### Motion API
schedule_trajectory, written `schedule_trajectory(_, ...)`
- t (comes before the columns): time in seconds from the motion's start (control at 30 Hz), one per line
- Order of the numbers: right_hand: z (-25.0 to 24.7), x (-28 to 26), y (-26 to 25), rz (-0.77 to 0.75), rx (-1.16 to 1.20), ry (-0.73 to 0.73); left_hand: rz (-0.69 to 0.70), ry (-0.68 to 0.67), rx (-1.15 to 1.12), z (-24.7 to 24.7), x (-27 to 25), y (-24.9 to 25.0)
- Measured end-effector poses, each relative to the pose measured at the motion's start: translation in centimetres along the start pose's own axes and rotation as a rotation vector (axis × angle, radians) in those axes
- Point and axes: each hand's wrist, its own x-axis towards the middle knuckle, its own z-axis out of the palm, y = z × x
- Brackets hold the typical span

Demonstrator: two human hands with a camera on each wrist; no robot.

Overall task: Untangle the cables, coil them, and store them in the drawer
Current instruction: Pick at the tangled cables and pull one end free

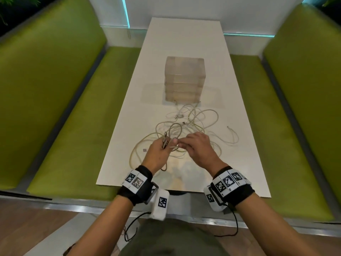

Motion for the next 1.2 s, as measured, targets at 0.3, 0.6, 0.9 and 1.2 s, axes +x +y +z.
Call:
schedule_trajectory(0.3, -2.0, -4.0, -1.6, 0.276, 0.667, -0.250, -0.066, -0.252, 0.137, -2.7, -2.5, 0.4)
schedule_trajectory(0.6, 0.8, -6.4, -1.6, 0.247, 0.555, -0.354, -0.075, -0.468, 0.322, -3.2, -4.3, -1.0)
schedule_trajectory(0.9, 3.4, -8.7, -1.8, 0.211, 0.266, -0.666, -0.152, -0.123, -0.269, -2.8, -4.2, -1.1)
schedule_trajectory(1.2, 2.7, -8.8, -1.5, 0.245, 0.114, -0.754, -0.219, -0.188, -0.378, -1.5, -4.5, -1.4)
